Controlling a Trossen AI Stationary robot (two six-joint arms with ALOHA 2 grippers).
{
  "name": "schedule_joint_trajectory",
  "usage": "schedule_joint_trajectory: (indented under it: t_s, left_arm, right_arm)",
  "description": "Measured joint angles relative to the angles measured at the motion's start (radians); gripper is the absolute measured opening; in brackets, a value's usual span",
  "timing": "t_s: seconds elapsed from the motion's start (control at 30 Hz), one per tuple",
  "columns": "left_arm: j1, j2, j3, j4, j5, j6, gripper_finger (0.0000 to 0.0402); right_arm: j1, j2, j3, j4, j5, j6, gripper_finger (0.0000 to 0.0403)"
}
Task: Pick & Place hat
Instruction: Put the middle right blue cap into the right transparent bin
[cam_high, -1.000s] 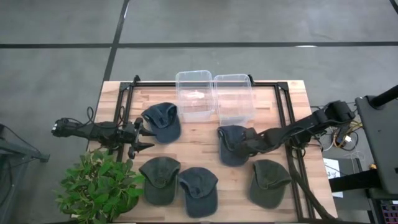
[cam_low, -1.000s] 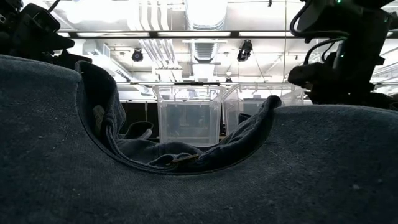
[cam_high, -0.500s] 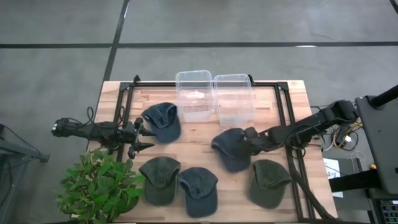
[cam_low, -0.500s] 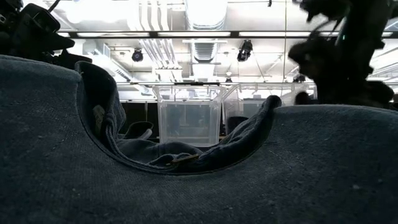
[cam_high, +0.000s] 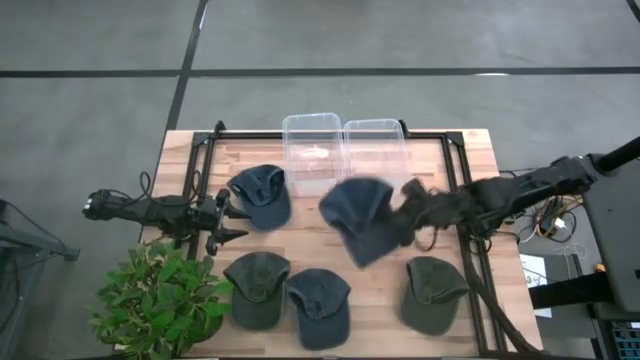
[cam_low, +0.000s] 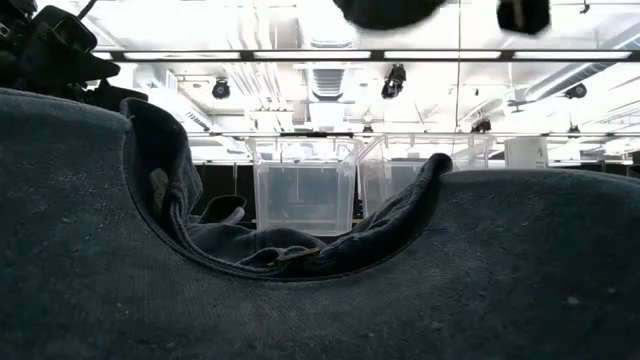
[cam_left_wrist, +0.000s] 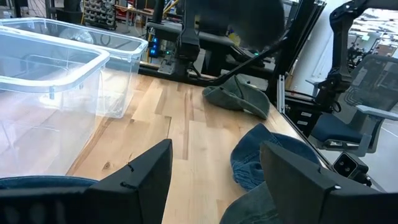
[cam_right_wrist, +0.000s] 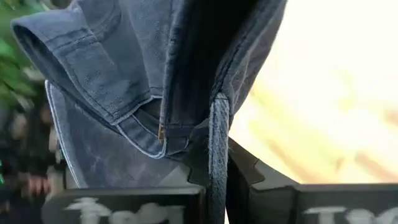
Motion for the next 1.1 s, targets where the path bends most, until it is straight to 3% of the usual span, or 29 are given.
schedule_joint_trajectory:
  t_s: [0.13, 0.4, 0.53, 0.9, 1.0, 1.1]
  left_arm:
    - [0.0, 0.0, 0.0, 0.0, 0.0, 0.0, 0.0236]
    - [0.0, 0.0, 0.0, 0.0, 0.0, 0.0, 0.0236]
    - [0.0, 0.0, 0.0, 0.0, 0.0, 0.0, 0.0236]
    - [0.0, 0.0, 0.0, 0.0, 0.0, -0.007, 0.0236]
    - [0.0, 0.0, 0.0, 0.0, 0.0, -0.033, 0.0236]
    - [0.0, 0.0, 0.0, 0.0, 0.0, -0.061, 0.0236]
  right_arm:
    - [-0.037, -0.03, 0.119, -0.076, 0.059, -0.115, 0.0013]
    - [-0.067, -0.096, 0.252, -0.088, 0.003, -0.394, 0.0013]
    - [-0.067, -0.13, 0.276, -0.057, -0.121, -0.505, 0.0013]
    - [-0.066, -0.192, 0.261, 0.239, -0.627, -0.698, 0.0013]
    - [-0.066, -0.187, 0.26, 0.287, -0.695, -0.719, 0.0013]
    - [-0.067, -0.182, 0.259, 0.288, -0.696, -0.716, 0.0013]
